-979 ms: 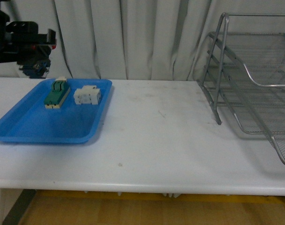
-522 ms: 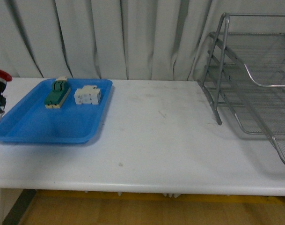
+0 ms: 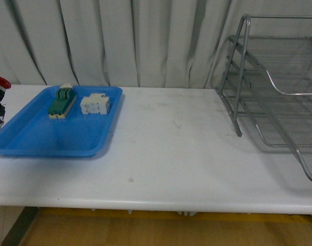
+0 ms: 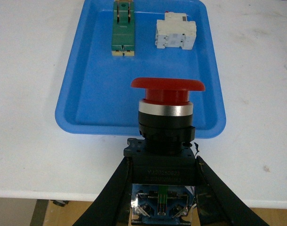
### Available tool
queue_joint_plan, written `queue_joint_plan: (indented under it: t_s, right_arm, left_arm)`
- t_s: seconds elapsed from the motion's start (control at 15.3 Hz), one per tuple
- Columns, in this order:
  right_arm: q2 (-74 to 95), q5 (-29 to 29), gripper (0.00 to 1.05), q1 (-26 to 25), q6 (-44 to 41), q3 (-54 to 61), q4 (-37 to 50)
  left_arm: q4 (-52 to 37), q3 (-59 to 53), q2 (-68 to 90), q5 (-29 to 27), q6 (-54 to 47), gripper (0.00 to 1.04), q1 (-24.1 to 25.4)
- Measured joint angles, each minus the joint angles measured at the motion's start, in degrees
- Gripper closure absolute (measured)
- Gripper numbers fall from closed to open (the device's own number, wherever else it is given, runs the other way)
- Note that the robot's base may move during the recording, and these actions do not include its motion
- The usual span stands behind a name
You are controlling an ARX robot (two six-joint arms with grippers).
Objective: Place button on rack with both arms
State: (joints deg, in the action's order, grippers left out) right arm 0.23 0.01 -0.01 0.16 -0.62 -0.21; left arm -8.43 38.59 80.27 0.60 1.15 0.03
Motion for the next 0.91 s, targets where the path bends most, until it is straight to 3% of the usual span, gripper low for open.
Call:
queue_joint_plan:
  t_s: [0.91]
  right_arm:
    - [0.0,0.0,0.06,0.0,0.0,0.0,-0.11]
  left_arm:
    - [-0.28,-0.26,0.26,-0.17,-0.07,0.74,-1.49]
